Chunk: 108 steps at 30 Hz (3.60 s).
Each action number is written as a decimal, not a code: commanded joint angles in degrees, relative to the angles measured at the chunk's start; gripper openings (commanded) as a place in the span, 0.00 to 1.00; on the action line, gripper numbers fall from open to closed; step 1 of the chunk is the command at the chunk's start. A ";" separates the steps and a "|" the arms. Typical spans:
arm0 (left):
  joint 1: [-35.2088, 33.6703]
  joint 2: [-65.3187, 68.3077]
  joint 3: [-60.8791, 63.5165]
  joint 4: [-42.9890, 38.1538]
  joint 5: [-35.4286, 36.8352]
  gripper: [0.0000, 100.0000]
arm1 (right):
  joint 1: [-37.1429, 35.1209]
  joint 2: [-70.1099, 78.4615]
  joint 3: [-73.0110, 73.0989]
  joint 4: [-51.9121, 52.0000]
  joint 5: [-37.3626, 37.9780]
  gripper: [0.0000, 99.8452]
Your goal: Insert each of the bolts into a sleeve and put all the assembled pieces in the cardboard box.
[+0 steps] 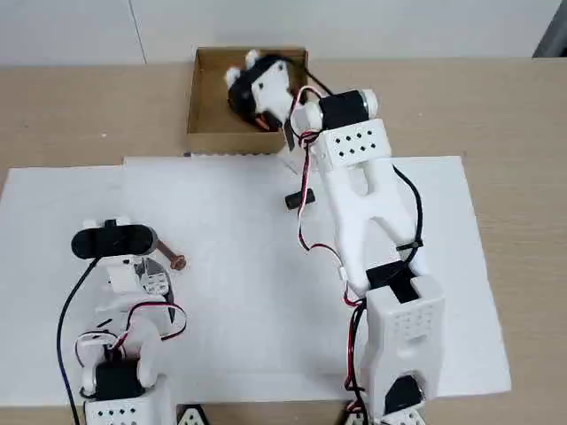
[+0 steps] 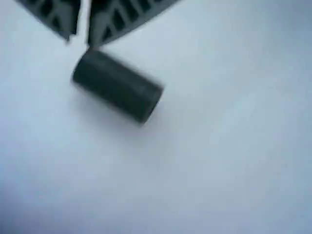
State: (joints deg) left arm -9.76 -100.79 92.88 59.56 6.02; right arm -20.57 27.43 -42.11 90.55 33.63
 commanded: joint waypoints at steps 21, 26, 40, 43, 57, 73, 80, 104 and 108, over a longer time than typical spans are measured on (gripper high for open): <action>-0.18 -0.53 -0.22 -0.26 -0.18 0.01 | 0.13 8.57 -2.20 3.74 26.55 0.15; -0.18 -0.53 -0.13 -0.26 -0.18 0.01 | -0.04 10.86 -2.20 3.65 29.98 0.15; -0.18 -0.53 -0.13 -0.26 -0.18 0.01 | -1.71 16.48 -2.29 -3.21 31.38 0.15; -0.26 -0.53 -0.13 -0.26 -0.18 0.01 | -1.71 17.80 -2.29 -3.56 31.47 0.15; -0.26 -0.53 -0.13 -0.26 -0.18 0.01 | -2.42 19.82 -2.64 -2.24 30.77 0.00; -0.18 -0.53 -0.13 -0.26 -0.18 0.01 | -2.42 -3.03 -2.55 3.74 6.15 0.00; -0.18 -0.53 -0.22 -0.35 -0.53 0.01 | -1.98 -12.53 -2.11 5.49 -5.36 0.00; -3.34 0.35 -19.74 13.10 -7.65 0.01 | 4.26 -63.69 53.71 5.23 -15.82 0.00; -3.34 8.26 -23.78 13.01 -7.38 0.01 | 6.99 -69.14 59.87 4.97 -15.74 0.00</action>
State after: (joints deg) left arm -12.57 -98.07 73.80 72.40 -1.19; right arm -15.47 -37.19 15.38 95.74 18.15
